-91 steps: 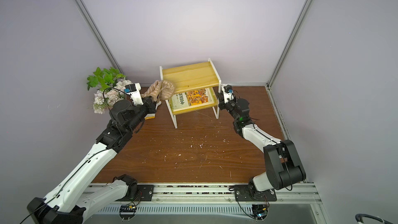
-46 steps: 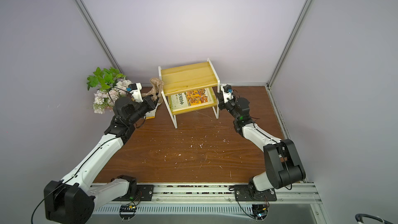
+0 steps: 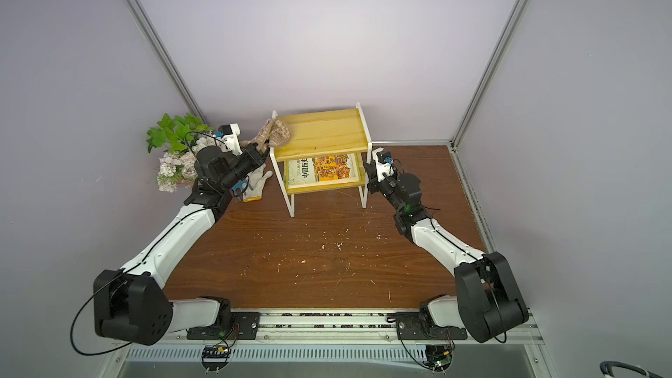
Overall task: Wipe the bookshelf clean with a cloth
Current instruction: Wipe the dust from the shelf.
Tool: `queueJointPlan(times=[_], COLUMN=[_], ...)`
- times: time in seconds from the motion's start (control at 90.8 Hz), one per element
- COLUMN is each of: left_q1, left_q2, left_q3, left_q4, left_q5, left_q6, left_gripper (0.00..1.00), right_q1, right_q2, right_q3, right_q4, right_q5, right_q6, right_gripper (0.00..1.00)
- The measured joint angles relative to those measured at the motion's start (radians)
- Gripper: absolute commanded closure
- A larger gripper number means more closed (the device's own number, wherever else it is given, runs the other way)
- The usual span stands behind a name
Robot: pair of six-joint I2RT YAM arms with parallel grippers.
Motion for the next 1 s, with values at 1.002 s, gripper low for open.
queueJointPlan(times=[1.002], left_q1=[0.105], left_q2=[0.600], left_q3=[0.989], left_q4=[-0.438], left_q5=[0.323], left_q6=[0.672], left_gripper=[1.00], right_q1=[0.019], right_q2=[-0.022], right_q3=[0.000], right_q4=[-0.036], right_q5=[0.013], right_q6=[0.006], right_gripper=[1.00])
